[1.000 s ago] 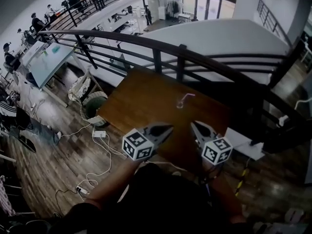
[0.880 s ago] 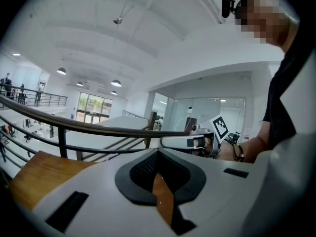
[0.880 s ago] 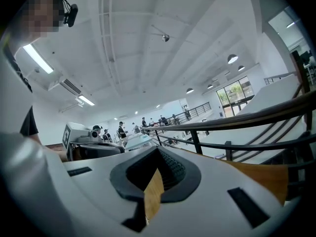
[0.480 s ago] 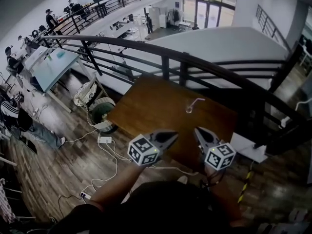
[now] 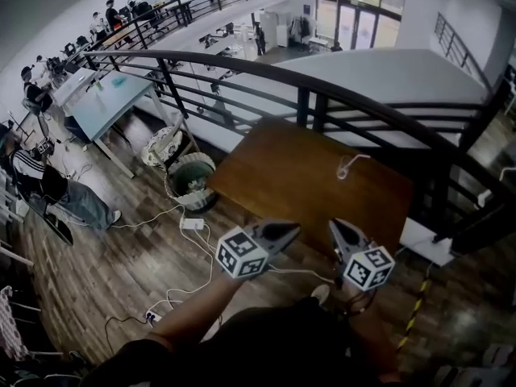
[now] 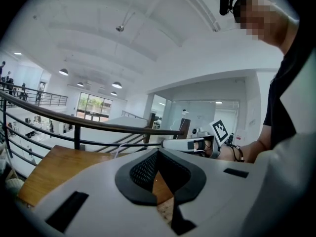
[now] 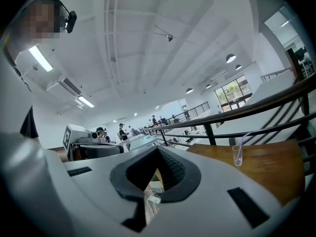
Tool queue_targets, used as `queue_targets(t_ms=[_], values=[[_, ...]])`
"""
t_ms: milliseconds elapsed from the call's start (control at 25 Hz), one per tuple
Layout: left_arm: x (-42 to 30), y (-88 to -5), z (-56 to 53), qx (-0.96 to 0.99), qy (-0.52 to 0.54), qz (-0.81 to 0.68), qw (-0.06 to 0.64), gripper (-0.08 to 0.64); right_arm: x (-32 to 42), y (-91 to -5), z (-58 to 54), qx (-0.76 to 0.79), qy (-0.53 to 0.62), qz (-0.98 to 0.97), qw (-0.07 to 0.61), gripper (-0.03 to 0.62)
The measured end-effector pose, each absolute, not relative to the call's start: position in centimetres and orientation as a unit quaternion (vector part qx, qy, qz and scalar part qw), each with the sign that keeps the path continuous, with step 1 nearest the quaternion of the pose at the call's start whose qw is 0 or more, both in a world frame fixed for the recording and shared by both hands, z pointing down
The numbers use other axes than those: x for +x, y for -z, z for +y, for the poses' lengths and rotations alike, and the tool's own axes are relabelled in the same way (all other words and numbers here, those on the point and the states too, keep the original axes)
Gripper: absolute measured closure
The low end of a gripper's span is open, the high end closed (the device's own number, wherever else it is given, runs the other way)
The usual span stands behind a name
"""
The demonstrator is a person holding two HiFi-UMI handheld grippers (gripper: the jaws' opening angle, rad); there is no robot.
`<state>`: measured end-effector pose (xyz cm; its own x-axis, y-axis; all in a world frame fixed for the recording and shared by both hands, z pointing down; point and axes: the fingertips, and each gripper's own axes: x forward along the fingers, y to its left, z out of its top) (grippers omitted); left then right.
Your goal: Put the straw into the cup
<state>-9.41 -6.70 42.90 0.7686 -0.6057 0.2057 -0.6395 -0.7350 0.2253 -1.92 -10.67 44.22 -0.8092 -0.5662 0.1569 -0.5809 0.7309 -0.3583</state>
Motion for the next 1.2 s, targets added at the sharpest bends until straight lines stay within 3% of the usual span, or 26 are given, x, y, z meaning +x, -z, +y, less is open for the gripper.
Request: queue_targets(t_ms=[520,1200], values=[[-7.7,-43.7,1.3,0.946,-0.034,-0.284,0.154,0.549,-0.7,-44.6,-1.2,0.347,-0.189,-0.918,0.032,0.581],[1.4,-42.4,13.5,0.941,-0.023,-0.301,0.153,0.549,7.6,-42.7,12.3,0.33,-0.154,-0.93,0.044,0.583]])
